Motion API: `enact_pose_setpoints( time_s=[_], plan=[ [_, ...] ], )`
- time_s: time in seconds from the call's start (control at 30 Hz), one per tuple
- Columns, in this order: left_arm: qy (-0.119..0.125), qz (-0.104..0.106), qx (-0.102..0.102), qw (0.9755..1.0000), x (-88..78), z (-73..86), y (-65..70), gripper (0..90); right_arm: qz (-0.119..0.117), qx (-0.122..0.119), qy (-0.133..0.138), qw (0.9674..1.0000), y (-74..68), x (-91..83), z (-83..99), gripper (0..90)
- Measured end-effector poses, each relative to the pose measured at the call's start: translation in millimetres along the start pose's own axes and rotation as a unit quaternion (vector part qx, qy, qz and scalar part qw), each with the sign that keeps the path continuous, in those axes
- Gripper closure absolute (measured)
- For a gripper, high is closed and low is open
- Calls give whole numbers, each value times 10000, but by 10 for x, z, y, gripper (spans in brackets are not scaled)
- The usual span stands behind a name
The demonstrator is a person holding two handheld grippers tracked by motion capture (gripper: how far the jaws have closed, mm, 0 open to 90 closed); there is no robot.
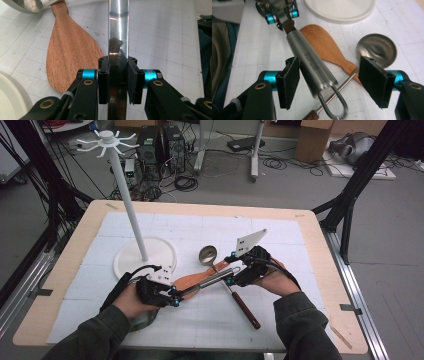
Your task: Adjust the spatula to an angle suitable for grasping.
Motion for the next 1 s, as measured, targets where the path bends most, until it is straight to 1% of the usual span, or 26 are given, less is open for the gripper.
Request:
enact_pose_setpoints(
  time_s=[0.07,0.17,0.23,0.33,0.37,0.43,0.53,0.6,0.63,0.67,0.7,0.8,0.9,0.97,1.0],
  plan=[
    [-29,11,2,10000,-11,3,-1,742,42,60,82,9999,8,-36,1,311],
    [27,-2,-40,10000,-23,-6,-12,742,43,117,144,9998,7,-66,10,299],
    [72,-10,-48,10000,-36,-12,-24,742,41,221,204,9995,-3,-96,23,290],
    [132,-60,-74,9999,-71,-26,-40,742,94,246,254,9993,-2,-116,39,285],
    [200,-102,-92,9997,-96,-43,-54,742,109,296,274,9991,-3,-125,47,285],
    [260,-174,-107,9995,-123,-64,-77,743,124,346,334,9988,-3,-128,46,284],
    [348,-223,-126,9991,-157,-97,-96,743,131,427,390,9982,-9,-113,28,285],
    [402,-267,-134,9987,-179,-119,-107,743,166,523,474,9974,-6,-96,-13,287],
    [426,-291,-120,9986,-194,-133,-115,743,148,598,535,9967,-10,-84,-39,287],
    [426,-291,-120,9986,-194,-133,-115,743,136,613,580,9963,-15,-72,-63,287],
    [481,-330,-126,9982,-218,-165,-125,743,139,602,614,9962,-17,-56,-88,284],
    [598,-347,-165,9975,-252,-220,-136,744,117,644,704,9954,-29,-25,-156,288],
    [681,-354,-212,9968,-262,-259,-144,744,9,665,769,9948,-69,11,-235,316],
    [671,-363,-200,9969,-264,-264,-150,743,-23,664,784,9947,-85,33,-267,324],
    [734,-327,-266,9964,-251,-286,-148,744,-68,648,812,9946,-102,68,-313,339]
  ],
)
Point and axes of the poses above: each handheld gripper's, and its own axes: x roughly forward along the jaws, z roughly out of its underside, y roughly to its right, the point moved 10 cm from there along x, roughly forward along the jaws, and after that the axes turned 8 degrees about -x, right-handed, at the moved point
